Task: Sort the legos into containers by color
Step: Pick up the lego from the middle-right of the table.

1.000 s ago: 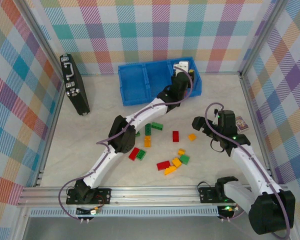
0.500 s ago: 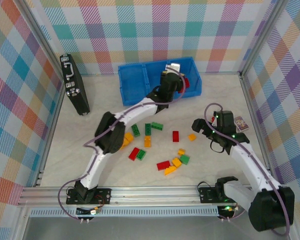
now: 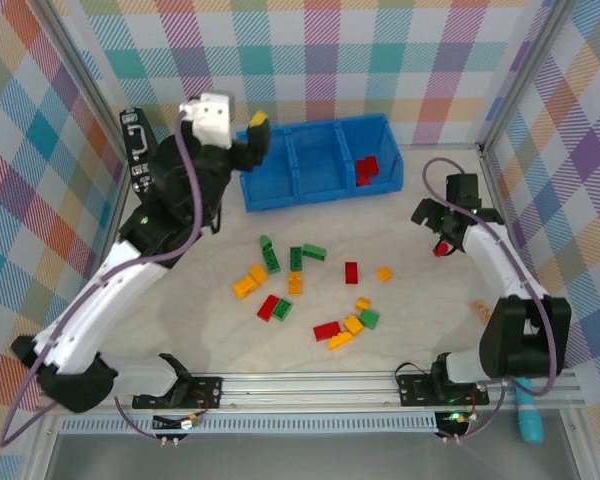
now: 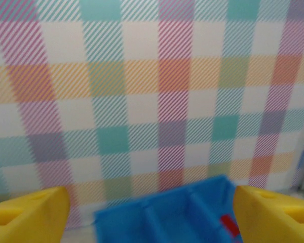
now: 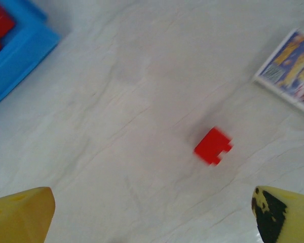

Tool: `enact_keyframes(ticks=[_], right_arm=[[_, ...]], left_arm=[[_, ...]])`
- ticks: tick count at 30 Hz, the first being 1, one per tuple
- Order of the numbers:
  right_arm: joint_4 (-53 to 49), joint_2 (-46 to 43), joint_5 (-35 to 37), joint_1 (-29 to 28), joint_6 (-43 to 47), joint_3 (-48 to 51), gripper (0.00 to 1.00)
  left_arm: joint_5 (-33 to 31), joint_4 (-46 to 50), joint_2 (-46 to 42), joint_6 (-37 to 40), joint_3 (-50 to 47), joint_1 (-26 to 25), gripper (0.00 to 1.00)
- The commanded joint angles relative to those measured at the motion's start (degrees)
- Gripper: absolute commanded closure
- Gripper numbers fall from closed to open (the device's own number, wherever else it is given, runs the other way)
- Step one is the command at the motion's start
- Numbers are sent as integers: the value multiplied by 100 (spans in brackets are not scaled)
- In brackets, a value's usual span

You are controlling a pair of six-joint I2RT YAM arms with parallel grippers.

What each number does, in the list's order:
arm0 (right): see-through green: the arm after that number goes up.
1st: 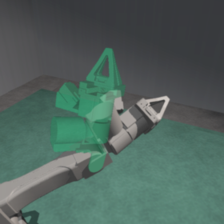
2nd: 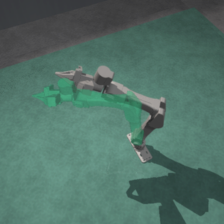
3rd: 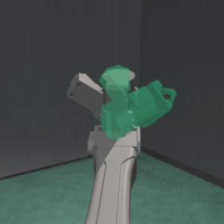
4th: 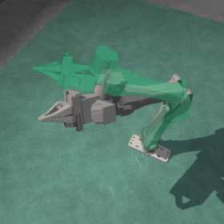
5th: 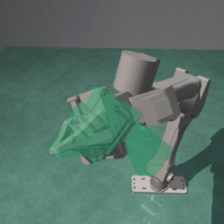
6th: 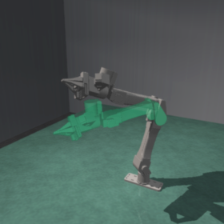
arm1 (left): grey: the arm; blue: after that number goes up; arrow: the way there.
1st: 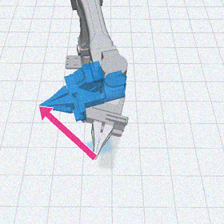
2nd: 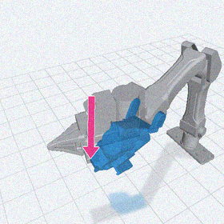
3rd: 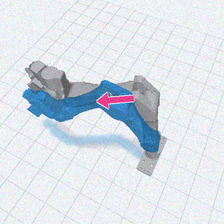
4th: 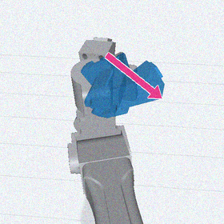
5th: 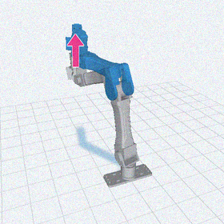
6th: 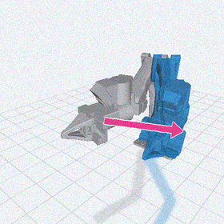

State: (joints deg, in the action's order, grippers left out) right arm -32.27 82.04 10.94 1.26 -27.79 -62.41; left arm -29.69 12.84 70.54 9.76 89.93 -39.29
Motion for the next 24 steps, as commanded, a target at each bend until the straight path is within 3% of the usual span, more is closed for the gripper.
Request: enact_keyframes(ticks=[1,6,14,24], right_arm=[[-268,470,-56,305,315,-194,0],[-238,1065,-364,506,175,-337,1],[-321,1779,-358,526,-191,-568,7],[-412,2265,-181,542,-246,-621,37]], left_arm=[[-30,1433,-422,203,-604,195,12],[324,1977,-1420,438,-1313,490,6],[506,2201,-1737,732,-1728,838,3],[691,2047,-1835,685,-1935,1072,1]])
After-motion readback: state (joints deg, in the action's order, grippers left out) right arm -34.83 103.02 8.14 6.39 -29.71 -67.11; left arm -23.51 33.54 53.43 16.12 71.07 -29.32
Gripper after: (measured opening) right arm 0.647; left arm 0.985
